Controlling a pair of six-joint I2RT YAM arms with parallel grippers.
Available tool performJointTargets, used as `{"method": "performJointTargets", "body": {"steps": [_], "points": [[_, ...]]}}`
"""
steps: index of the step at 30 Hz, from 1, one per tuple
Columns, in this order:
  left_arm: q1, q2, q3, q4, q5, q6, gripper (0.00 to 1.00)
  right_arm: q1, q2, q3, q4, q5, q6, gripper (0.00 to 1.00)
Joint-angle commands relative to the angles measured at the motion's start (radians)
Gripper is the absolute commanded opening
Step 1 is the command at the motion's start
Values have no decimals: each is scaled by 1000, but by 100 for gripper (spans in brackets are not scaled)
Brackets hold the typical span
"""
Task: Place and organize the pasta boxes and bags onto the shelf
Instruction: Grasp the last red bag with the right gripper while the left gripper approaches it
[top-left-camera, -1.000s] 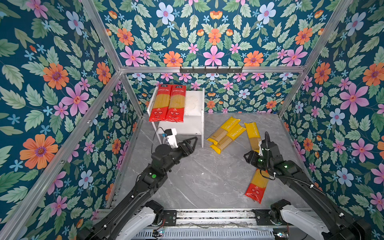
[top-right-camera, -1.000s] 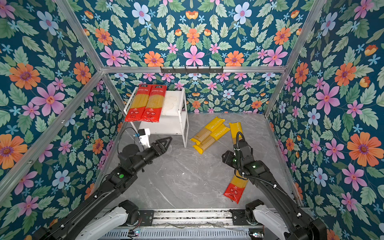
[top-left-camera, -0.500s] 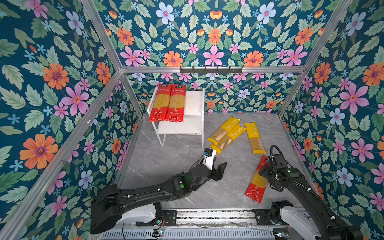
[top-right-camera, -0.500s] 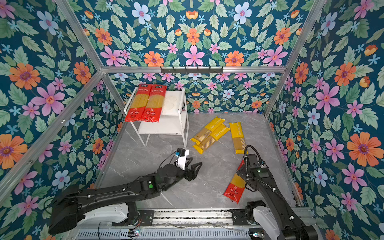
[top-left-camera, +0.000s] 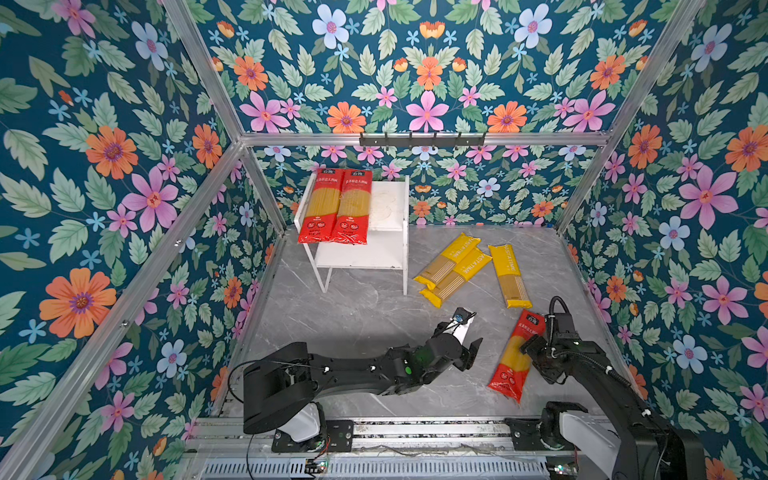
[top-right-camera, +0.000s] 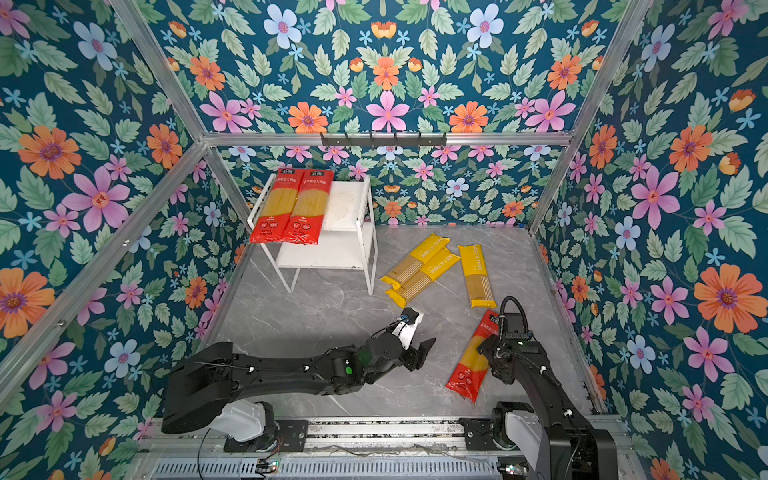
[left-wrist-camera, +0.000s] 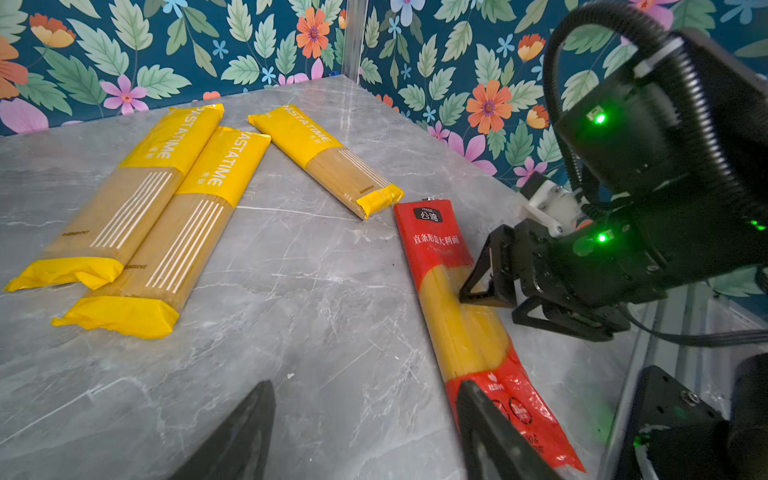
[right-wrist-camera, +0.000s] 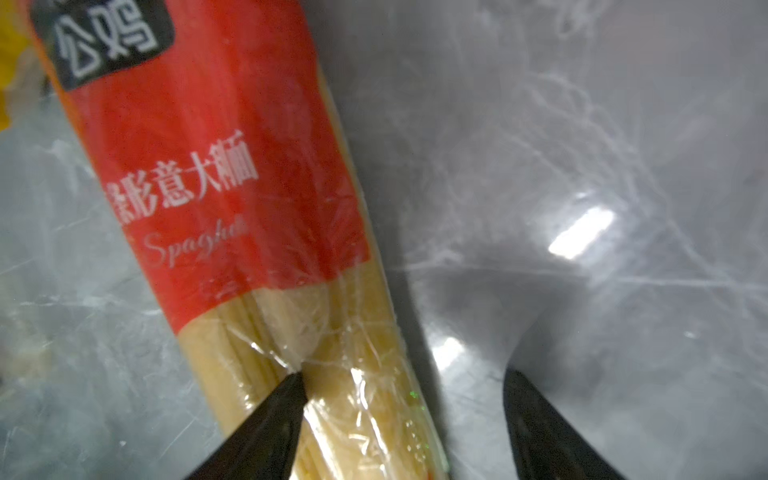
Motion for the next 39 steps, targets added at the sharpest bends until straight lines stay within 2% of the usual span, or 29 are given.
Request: {"method": "performJointTargets", "body": {"steps": [1, 4, 8, 11, 14, 19, 24, 28, 33, 39], "points": [[0, 27, 9, 24, 8, 13, 71, 91, 53, -8, 114, -76, 54, 70], [1, 62, 24, 11, 8, 15, 72, 208, 118, 27, 142, -31, 84, 67], [1, 104, 54, -27, 3, -12, 71, 258, 180, 53, 192, -44, 77, 65], [2, 118, 57, -25, 7, -13, 71, 262, 190, 88, 160, -42, 40, 65], [5, 127, 76, -39, 7, 4, 71, 232, 148, 64, 181, -51, 56, 69], [34, 154, 114, -22, 54, 11, 71, 190, 97, 26, 243, -81, 78, 66], [83, 185, 184, -18, 121, 50, 71, 192, 40, -15, 312, -145, 105, 53], [116, 201, 234, 10, 170, 69, 70, 192, -26, -102, 423, -151, 166, 37], [134, 229, 276, 4, 204, 87, 70, 194, -65, -118, 438, -171, 172, 23], [197, 255, 286, 2, 262, 50, 70, 258, 22, -60, 454, -218, 134, 11]]}}
